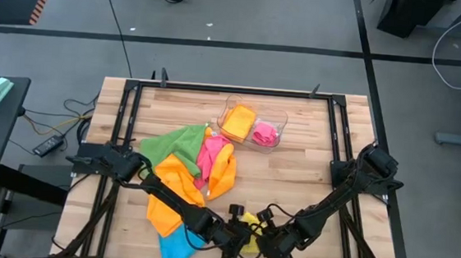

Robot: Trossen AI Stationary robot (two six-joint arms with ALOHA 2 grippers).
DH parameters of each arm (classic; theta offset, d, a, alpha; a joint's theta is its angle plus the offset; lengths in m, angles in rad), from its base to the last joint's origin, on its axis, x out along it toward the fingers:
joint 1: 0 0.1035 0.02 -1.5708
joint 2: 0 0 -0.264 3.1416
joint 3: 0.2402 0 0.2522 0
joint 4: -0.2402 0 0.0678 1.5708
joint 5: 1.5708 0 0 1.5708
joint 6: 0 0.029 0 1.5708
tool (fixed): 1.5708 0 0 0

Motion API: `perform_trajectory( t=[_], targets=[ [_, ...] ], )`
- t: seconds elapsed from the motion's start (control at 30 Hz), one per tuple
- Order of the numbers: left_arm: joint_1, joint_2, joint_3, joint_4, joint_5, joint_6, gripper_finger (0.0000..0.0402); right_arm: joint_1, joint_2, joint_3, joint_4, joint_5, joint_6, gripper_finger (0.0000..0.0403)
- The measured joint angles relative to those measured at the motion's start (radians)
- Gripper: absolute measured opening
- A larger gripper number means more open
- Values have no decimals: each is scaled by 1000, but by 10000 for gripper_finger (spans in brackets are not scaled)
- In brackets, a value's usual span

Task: Fold microfiber towels
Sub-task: Fold the yellow microfiber cloth

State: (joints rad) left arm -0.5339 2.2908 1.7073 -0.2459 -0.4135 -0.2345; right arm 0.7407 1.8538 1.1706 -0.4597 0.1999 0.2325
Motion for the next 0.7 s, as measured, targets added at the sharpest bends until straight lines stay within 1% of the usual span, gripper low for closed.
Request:
perform_trajectory(
  t=[0.23,0.33,0.43,0.57,0.7],
  targets=[
    [-1,-83,1,-44,-110,85,45,23,0,106,-311,0,124,44],
    [0,-101,2,-41,-111,94,41,35,0,152,-463,-3,218,44],
    [0,-101,2,-55,-110,90,39,40,-1,183,-569,-53,325,44],
    [-1,-101,2,-112,-107,37,41,42,-1,192,-636,-171,468,44],
    [-8,-99,2,-141,-107,13,38,50,-1,184,-649,-202,556,44]
  ],
)
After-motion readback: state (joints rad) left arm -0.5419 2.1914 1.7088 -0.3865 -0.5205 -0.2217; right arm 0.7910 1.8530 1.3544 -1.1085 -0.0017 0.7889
